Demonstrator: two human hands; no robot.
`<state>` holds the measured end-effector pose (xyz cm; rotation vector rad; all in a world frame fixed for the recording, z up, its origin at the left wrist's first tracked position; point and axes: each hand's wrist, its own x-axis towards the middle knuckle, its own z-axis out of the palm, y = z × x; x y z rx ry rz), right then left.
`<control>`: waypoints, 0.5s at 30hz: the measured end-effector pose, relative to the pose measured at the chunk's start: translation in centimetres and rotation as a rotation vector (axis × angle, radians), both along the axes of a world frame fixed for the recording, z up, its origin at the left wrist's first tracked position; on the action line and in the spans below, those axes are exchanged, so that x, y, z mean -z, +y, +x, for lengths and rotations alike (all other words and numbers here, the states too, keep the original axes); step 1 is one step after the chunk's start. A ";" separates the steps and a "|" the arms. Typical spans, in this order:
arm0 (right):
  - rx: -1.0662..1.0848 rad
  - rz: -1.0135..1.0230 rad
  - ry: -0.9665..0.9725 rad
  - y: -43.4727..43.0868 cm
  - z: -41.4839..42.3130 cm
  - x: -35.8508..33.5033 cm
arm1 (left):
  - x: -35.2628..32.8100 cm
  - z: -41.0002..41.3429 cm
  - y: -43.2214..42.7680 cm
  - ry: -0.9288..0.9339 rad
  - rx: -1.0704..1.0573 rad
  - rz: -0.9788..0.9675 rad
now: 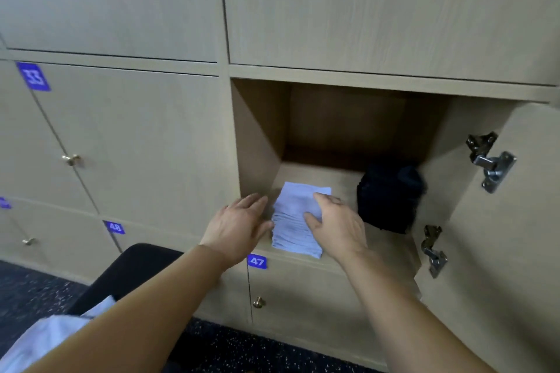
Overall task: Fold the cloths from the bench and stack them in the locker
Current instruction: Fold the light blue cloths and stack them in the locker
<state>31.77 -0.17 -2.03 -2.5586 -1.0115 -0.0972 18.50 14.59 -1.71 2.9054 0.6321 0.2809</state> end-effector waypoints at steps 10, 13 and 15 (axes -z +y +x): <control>-0.176 0.034 0.054 -0.2 -13.2 -0.4 | -0.8 -16.1 -0.9 0.031 -0.243 -0.022; -0.249 0.027 0.069 0.8 -17.3 0.4 | -0.1 -21.2 -0.3 0.052 -0.321 -0.029; -0.292 0.023 0.078 1.5 -19.9 0.8 | 0.5 -24.6 0.3 0.063 -0.374 -0.029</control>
